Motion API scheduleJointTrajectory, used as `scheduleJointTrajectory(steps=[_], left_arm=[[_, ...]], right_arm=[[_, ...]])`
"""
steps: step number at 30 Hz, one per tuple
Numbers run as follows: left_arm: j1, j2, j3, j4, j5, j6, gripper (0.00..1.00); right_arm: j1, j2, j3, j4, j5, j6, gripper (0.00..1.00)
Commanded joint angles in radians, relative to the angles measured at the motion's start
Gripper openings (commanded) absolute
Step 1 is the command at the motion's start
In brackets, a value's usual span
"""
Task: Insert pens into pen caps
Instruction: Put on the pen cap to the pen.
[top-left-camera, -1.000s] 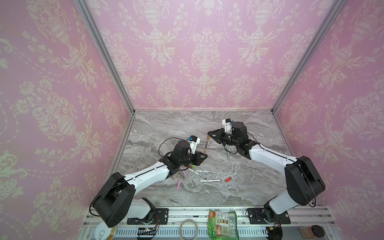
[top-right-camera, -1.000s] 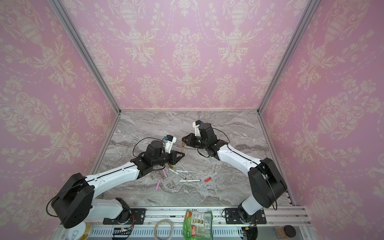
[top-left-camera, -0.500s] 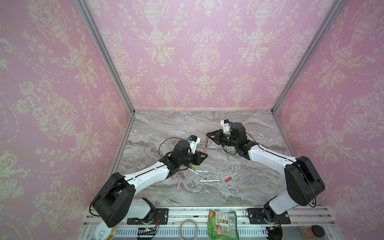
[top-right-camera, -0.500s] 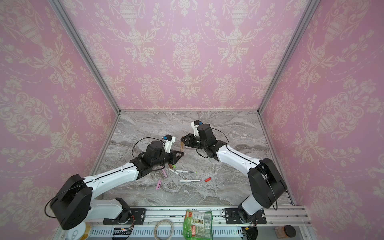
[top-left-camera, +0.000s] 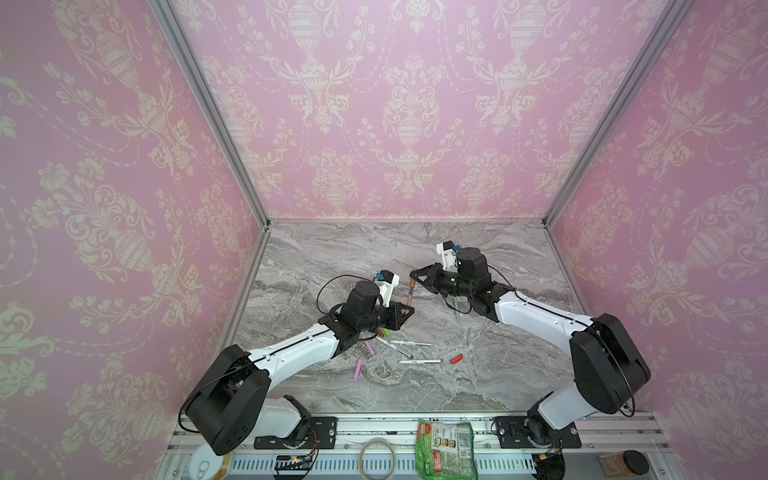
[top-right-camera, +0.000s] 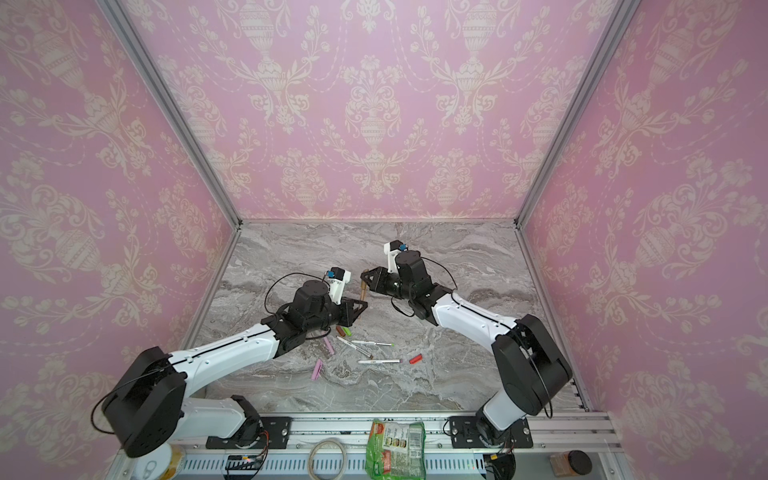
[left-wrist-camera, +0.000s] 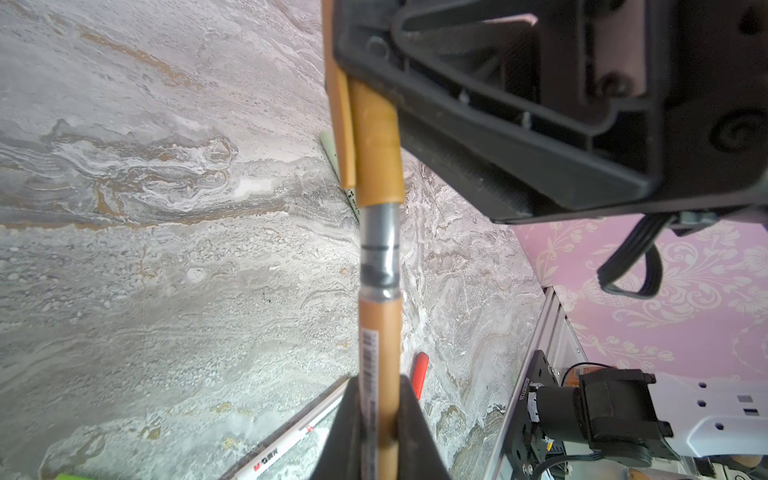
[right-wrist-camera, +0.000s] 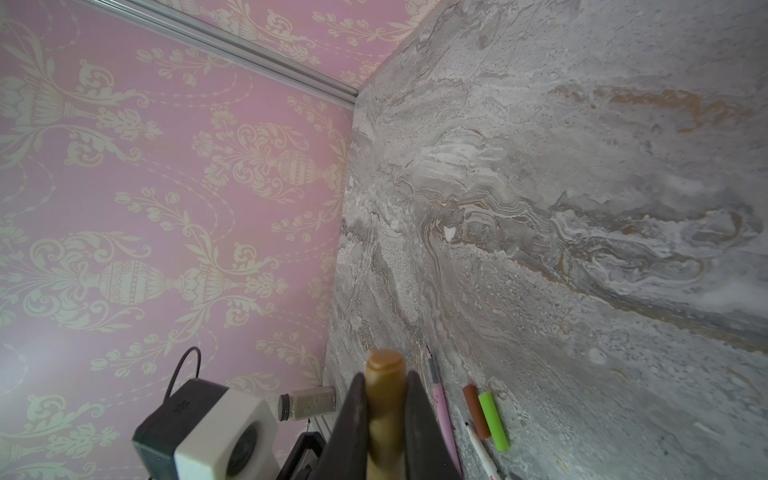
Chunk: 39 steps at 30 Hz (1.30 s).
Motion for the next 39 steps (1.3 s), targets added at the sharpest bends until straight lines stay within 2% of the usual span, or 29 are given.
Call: scheduleJointTrajectory(steps=[1, 7, 10, 14, 24, 33, 39], left_arm=[[-0.007, -0.023, 0.012, 0.023, -0.028, -0.002, 0.00], [-0.007, -0.037, 0.043, 0.014, -0.065, 0.027, 0.00], [-0.007, -0.049, 0.046, 0.039, -0.103, 0.049, 0.00], [-0.007, -0.059, 0.074, 0.129, -0.174, 0.052, 0.00], [-0.003, -0.011, 0.166, 0.268, -0.228, 0.115, 0.00], [0.065, 0.048, 0.276, 0.306, -0.187, 0.142, 0.00], [0.116, 0.065, 0.310, 0.301, -0.158, 0.145, 0.00]], right_arm=[[0.030, -0.028, 0.027, -0.078, -0.017, -0.076, 0.01], [0.093, -0.007, 0.098, -0.253, 0.001, -0.205, 0.00], [0.110, 0.007, 0.095, -0.277, -0.004, -0.210, 0.00], [0.127, 0.022, 0.041, -0.212, -0.028, -0.148, 0.00], [0.175, 0.069, -0.057, -0.071, -0.062, -0.040, 0.00], [0.234, 0.128, -0.094, 0.007, -0.088, 0.016, 0.00], [0.259, 0.182, -0.142, 0.158, -0.118, 0.121, 0.00]])
